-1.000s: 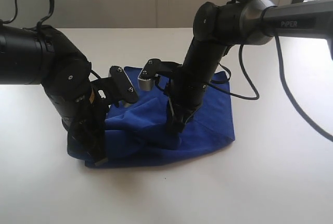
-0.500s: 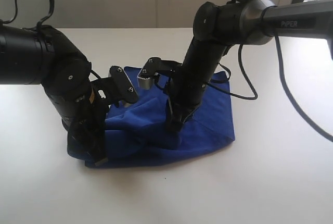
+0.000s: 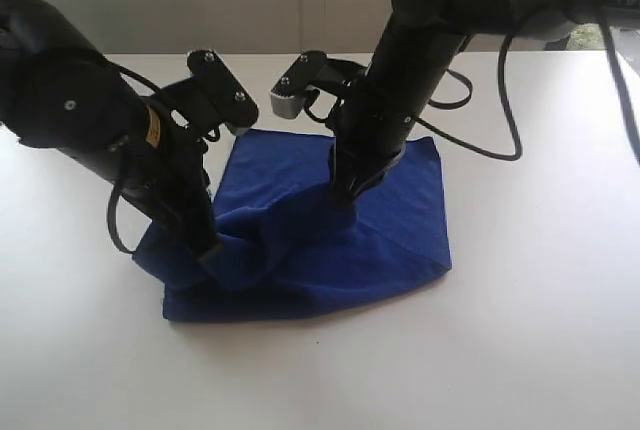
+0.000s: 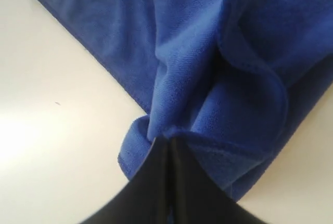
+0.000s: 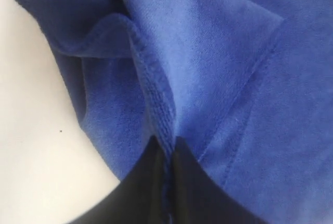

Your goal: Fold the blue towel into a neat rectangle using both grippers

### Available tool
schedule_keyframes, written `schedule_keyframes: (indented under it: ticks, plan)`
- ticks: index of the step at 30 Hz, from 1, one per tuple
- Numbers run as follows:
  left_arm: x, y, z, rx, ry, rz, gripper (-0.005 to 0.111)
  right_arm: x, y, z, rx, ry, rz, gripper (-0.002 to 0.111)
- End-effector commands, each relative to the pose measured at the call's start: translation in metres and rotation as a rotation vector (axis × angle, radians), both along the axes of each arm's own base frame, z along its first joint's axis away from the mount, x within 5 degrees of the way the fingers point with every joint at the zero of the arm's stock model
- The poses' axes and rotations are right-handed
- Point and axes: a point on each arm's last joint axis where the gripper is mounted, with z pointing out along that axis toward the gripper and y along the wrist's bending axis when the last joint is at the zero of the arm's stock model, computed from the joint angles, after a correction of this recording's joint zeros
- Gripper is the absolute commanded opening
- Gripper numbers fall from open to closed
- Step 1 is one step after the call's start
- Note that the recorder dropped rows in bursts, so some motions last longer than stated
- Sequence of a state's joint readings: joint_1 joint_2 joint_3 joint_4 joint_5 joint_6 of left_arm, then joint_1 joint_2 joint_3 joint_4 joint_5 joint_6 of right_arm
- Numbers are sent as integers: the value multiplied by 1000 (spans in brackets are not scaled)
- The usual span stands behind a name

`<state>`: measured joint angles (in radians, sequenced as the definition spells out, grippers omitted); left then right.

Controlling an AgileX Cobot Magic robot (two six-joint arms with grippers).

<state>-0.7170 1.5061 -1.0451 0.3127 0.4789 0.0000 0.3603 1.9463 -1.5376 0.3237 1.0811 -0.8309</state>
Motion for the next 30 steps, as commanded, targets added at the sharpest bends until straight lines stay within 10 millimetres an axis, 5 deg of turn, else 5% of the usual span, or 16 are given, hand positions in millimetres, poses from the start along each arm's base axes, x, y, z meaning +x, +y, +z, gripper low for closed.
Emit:
schedule_keyframes:
  ticks: [1,11,21,30]
  plan:
    - [-10,8,21,-51,-50,19,0,-8,-10,28,-43,-70,-56,0]
    - [-35,30,74,-209,-182,55,0,-50,-35,92,-62,-233,-141,0]
    - [-73,50,125,-463,-298,26,0,-141,-77,158,1,-473,-241,0]
    - [-125,37,146,-577,-303,-212,0,-235,-109,190,114,-640,-235,0]
